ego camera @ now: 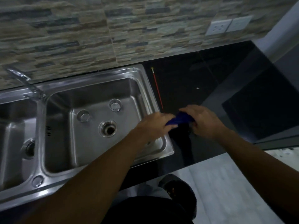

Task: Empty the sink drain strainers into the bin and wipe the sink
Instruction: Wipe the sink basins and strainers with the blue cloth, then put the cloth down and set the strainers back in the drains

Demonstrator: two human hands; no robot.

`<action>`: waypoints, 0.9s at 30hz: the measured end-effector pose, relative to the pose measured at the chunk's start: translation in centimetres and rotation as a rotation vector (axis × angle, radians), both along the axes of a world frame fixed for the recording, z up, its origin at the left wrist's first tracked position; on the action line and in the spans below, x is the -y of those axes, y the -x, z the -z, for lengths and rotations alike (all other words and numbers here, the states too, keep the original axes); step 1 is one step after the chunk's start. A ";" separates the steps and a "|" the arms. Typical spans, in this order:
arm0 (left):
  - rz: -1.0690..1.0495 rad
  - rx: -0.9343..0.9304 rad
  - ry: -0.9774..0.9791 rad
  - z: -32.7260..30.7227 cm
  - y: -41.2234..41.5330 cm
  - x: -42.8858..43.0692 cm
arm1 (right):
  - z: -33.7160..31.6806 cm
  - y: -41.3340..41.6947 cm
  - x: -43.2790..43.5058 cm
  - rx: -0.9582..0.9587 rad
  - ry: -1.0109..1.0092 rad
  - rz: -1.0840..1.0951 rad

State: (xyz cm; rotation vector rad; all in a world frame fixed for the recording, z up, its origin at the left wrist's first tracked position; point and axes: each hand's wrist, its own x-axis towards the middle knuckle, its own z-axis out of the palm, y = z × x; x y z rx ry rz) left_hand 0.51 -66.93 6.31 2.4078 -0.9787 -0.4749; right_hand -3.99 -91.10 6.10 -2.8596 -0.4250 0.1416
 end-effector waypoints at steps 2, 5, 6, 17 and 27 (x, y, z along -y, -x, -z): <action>0.048 -0.121 -0.104 2.0 1.9 1.6 | 2.0 1.8 2.0 -0.256 0.202 -0.029; -0.022 -0.129 -0.192 4.4 3.7 3.2 | 5.6 4.8 2.9 -0.338 0.233 -0.018; -0.052 -0.119 -0.200 4.8 3.8 3.6 | 6.5 5.4 2.5 -0.293 0.167 0.015; 0.013 0.066 -0.484 7.5 3.0 5.3 | 10.5 4.4 0.9 -0.145 0.145 0.134; -0.002 0.021 -0.415 7.8 1.7 4.0 | 10.4 3.7 0.7 -0.187 0.163 0.188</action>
